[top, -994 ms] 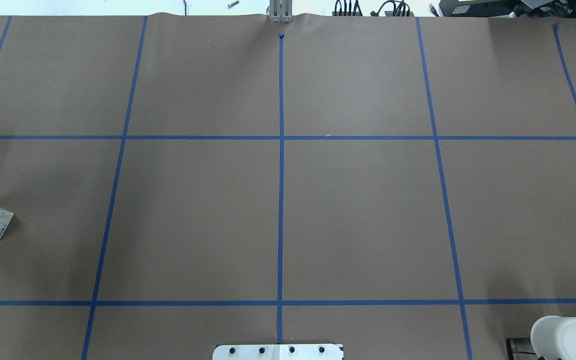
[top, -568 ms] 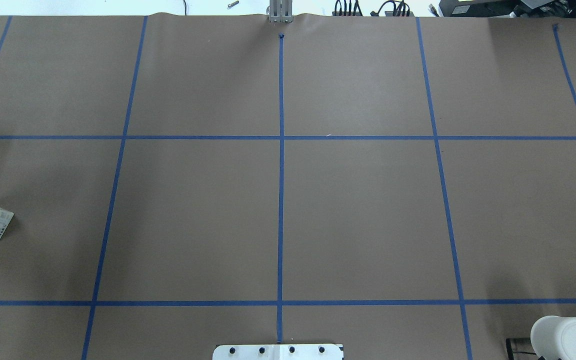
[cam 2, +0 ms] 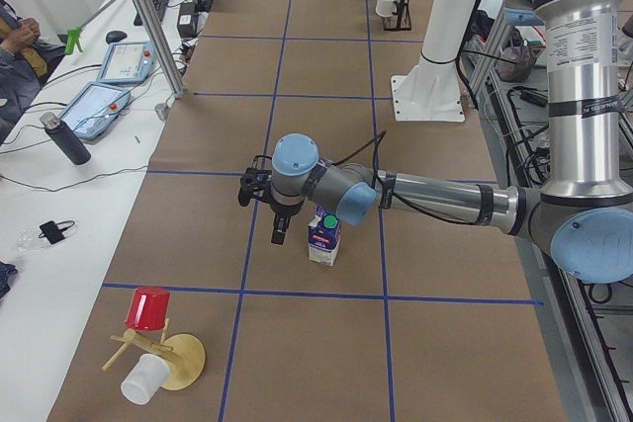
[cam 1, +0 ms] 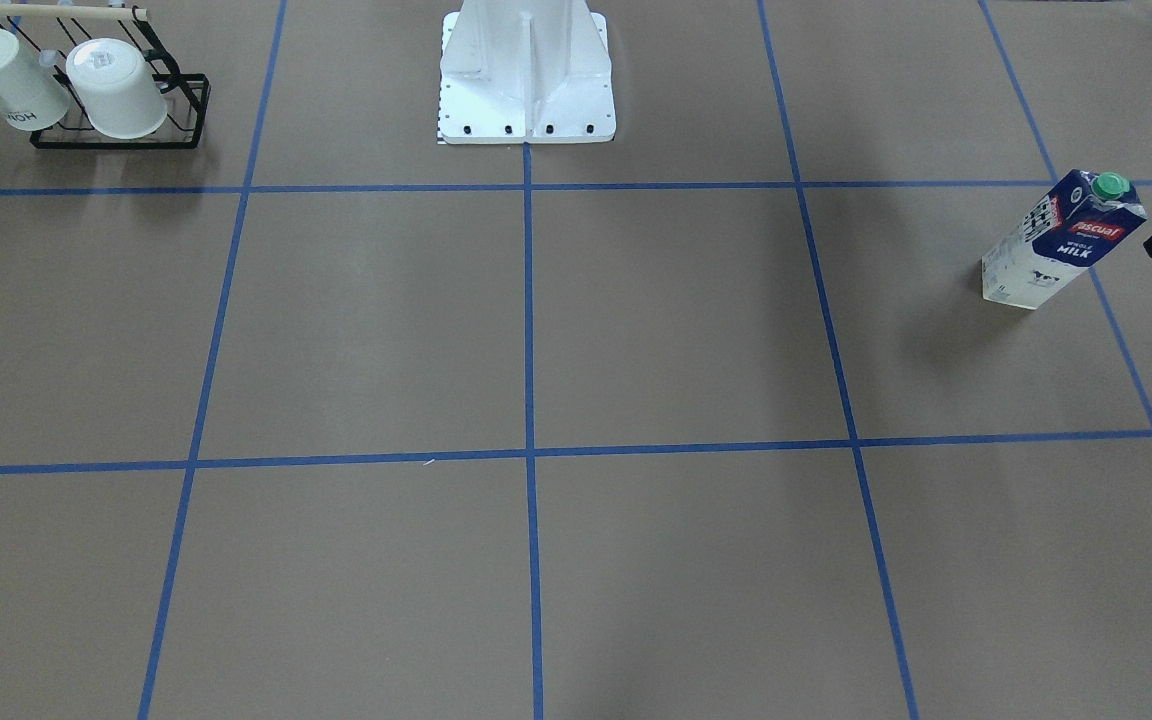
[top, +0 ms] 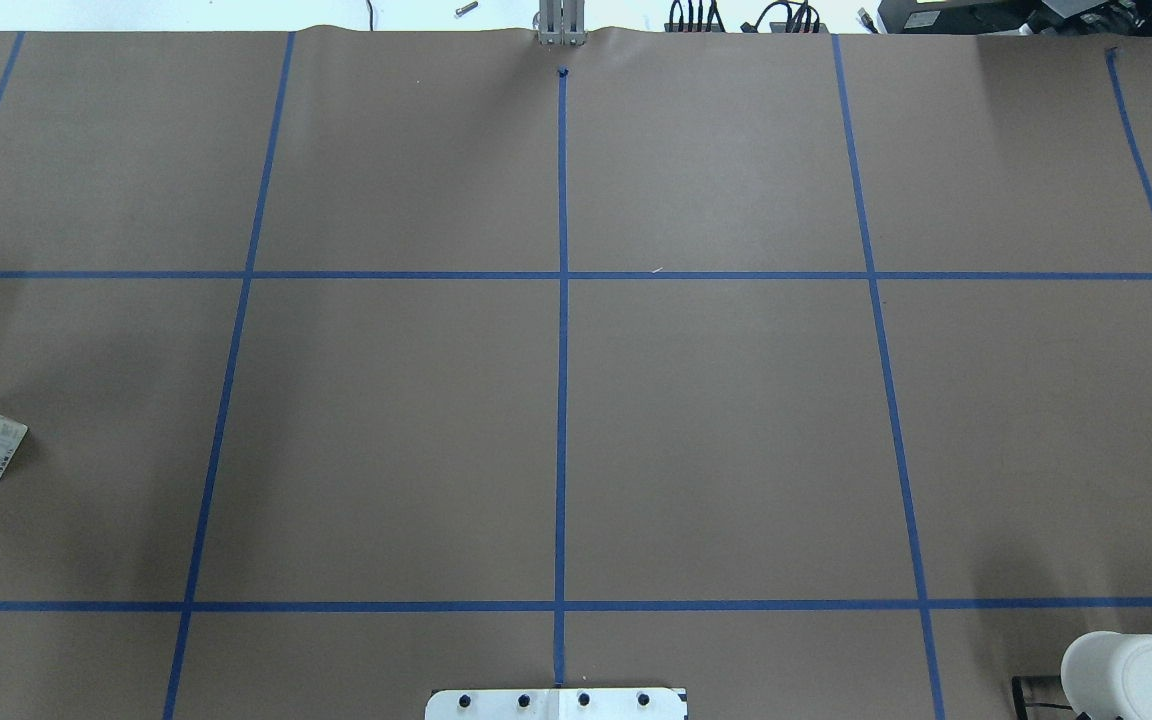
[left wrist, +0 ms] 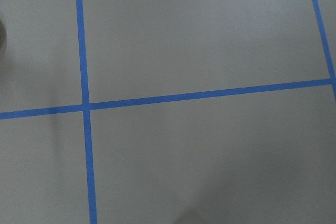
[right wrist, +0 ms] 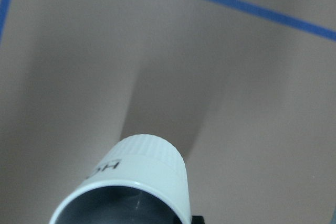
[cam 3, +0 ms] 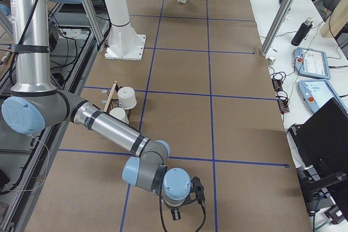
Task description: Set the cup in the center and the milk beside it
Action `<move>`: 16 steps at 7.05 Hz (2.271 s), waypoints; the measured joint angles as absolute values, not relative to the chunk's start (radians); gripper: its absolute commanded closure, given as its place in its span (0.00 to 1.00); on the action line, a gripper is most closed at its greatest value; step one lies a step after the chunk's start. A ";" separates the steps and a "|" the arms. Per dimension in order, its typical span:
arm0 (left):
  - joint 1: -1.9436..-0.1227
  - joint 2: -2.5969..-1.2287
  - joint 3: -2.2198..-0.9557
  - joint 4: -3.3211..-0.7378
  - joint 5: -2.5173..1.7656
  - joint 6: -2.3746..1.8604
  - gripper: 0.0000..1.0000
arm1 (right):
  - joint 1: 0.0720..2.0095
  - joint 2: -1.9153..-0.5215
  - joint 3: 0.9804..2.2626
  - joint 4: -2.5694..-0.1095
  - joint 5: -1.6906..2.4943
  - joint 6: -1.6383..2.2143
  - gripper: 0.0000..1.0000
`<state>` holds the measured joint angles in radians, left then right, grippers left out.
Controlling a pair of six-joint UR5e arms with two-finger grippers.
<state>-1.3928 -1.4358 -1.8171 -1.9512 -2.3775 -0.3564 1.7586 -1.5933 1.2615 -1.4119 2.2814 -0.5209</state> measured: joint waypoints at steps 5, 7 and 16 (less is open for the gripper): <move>-1.393 -1.436 -1.817 -1.951 -2.378 -0.355 0.02 | 1.379 -1.316 1.619 -1.625 2.298 -0.020 1.00; -1.393 -1.436 -1.818 -1.951 -2.378 -0.355 0.02 | 1.149 -1.140 1.636 -1.628 2.286 0.243 1.00; -1.400 -1.421 -1.833 -1.974 -2.376 -0.357 0.02 | 0.734 -0.617 1.258 -1.554 2.151 0.760 1.00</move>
<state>-1.4004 -1.4208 -1.8330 -1.9741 -2.3763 -0.3570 0.7341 -0.6171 1.2584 -1.5544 2.1512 0.7601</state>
